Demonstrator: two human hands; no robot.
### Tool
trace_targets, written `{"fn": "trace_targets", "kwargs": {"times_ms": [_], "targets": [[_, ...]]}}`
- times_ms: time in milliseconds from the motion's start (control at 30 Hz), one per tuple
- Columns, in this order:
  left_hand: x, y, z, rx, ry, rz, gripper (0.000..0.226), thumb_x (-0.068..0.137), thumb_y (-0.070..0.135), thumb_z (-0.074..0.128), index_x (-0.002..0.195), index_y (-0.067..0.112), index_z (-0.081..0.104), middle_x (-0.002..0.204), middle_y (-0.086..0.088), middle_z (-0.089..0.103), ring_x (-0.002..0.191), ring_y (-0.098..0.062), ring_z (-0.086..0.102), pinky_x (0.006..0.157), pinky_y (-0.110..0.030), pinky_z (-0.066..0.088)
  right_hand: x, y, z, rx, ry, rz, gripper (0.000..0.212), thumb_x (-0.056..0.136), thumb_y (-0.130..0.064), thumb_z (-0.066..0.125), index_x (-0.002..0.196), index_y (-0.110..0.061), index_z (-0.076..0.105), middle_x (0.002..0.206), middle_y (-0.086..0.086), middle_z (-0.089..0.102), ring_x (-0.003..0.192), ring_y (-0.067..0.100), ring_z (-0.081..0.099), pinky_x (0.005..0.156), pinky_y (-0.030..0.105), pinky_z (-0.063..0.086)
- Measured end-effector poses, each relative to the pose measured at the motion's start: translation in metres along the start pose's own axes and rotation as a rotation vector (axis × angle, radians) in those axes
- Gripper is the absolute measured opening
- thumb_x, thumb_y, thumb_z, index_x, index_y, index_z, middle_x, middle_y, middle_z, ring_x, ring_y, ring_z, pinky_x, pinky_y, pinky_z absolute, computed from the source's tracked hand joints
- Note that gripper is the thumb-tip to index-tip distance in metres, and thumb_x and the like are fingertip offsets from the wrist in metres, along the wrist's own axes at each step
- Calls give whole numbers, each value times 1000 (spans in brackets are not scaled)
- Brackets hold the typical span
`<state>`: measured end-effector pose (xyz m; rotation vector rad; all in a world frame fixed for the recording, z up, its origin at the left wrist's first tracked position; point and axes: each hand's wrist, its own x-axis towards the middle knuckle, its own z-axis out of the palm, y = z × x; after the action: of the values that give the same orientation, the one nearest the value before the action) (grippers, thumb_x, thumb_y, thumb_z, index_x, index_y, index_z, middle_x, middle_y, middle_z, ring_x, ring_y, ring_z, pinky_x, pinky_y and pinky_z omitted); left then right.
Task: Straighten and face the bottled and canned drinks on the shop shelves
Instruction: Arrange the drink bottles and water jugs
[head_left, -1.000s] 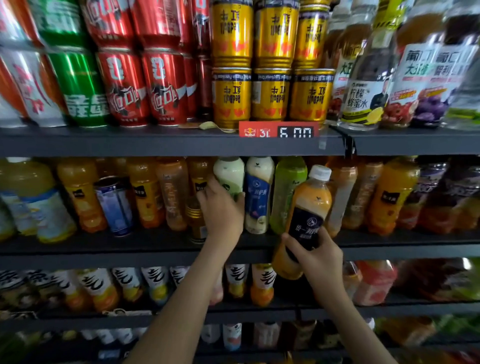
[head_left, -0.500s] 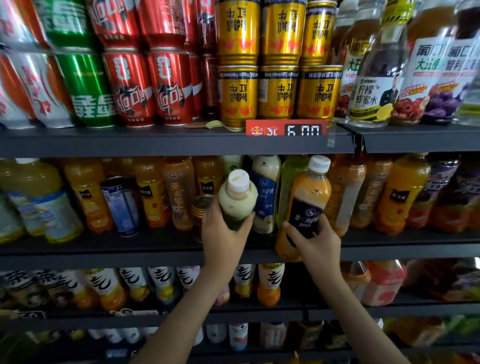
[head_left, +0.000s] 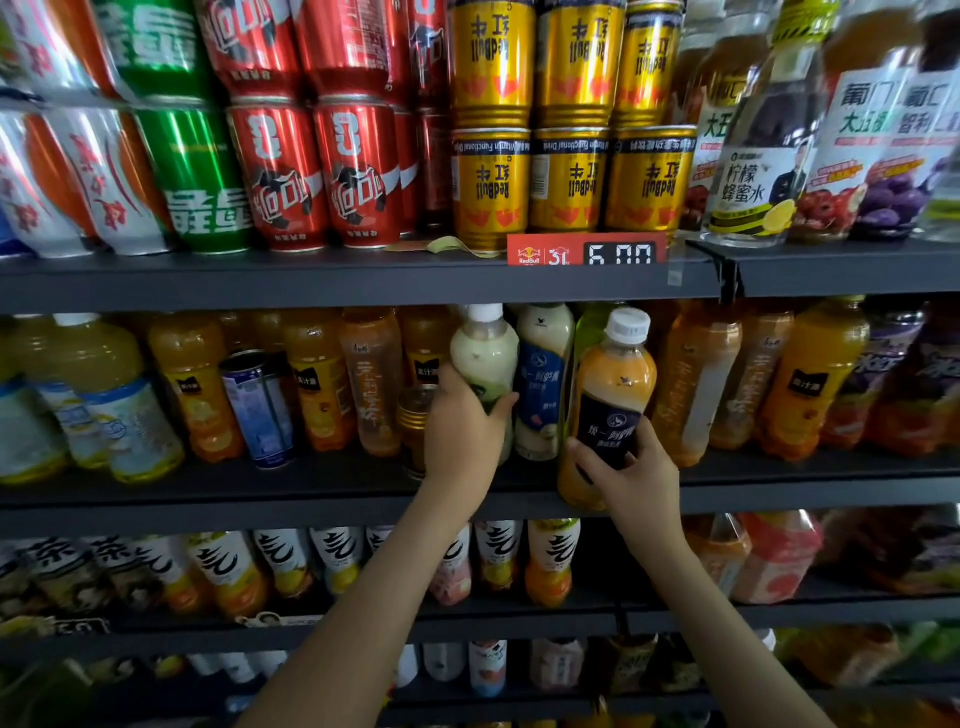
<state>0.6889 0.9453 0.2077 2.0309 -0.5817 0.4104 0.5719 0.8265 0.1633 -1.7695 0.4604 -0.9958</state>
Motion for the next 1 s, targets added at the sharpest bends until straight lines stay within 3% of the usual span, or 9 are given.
{"fn": "trace_targets", "kwargs": {"times_ms": [133, 233, 333, 400, 467, 567, 733, 900, 1000], "targets": [[17, 3, 11, 137, -68, -46, 59, 87, 39, 64, 123, 2, 36, 114, -16, 58, 100, -31, 60, 64, -27, 40, -2, 1, -3, -163, 68, -47, 47, 73, -31, 79, 112, -20, 57, 105, -7, 52, 98, 3, 51, 85, 19, 43], [22, 6, 17, 144, -76, -80, 66, 87, 34, 65, 132, 0, 31, 128, -19, 49, 115, -32, 52, 82, -33, 46, 0, -1, -7, -220, 111, -45, 50, 72, -31, 80, 115, -17, 58, 104, -5, 49, 98, 9, 49, 85, 25, 43], [6, 8, 19, 117, 47, 6, 84, 79, 20, 73, 142, 0, 20, 140, -22, 32, 129, -33, 32, 105, -39, 37, -1, 1, -15, -255, 168, -43, 47, 73, -31, 80, 112, -16, 59, 100, -5, 48, 97, 12, 49, 83, 27, 43], [-12, 11, 23, 150, 168, 108, 82, 73, 18, 76, 137, 2, 27, 136, -23, 35, 123, -33, 33, 101, -42, 38, -1, 4, -22, -251, 205, -37, 45, 73, -32, 80, 109, -16, 59, 99, -4, 48, 98, 15, 51, 83, 30, 46], [-27, 17, 31, 112, 171, 216, 64, 75, 20, 74, 126, 2, 41, 123, -19, 48, 111, -30, 46, 91, -39, 46, -1, 4, -28, -238, 229, -19, 44, 72, -32, 80, 108, -17, 59, 99, -5, 47, 97, 14, 51, 82, 29, 45], [-35, 29, 51, -56, -35, 209, 48, 85, 20, 67, 125, 2, 48, 118, -12, 55, 108, -26, 56, 88, -35, 51, -2, 1, -34, -214, 235, -5, 41, 72, -31, 80, 105, -19, 59, 99, -6, 48, 94, 10, 51, 79, 21, 43], [-31, 58, 82, -155, -120, 72, 68, 89, 27, 62, 143, 1, 29, 141, -15, 40, 132, -28, 37, 104, -35, 35, -8, 3, -41, -222, 228, -21, 39, 73, -25, 80, 106, -16, 61, 102, -3, 51, 88, -2, 50, 71, -1, 38], [-30, 79, 108, -55, -43, -57, 85, 83, 39, 67, 144, 2, 21, 141, -16, 30, 128, -31, 30, 103, -38, 34, -6, 4, -59, -182, 289, 38, 33, 74, -26, 79, 99, -16, 60, 99, -3, 51, 85, -12, 49, 67, -2, 38], [-34, 81, 124, -10, 20, -104, 90, 77, 37, 74, 143, 0, 24, 138, -18, 31, 123, -32, 32, 103, -40, 32, -4, 6, -78, -202, 314, 67, 30, 74, -32, 79, 95, -25, 58, 98, -5, 50, 84, -10, 50, 64, 7, 39]]}}
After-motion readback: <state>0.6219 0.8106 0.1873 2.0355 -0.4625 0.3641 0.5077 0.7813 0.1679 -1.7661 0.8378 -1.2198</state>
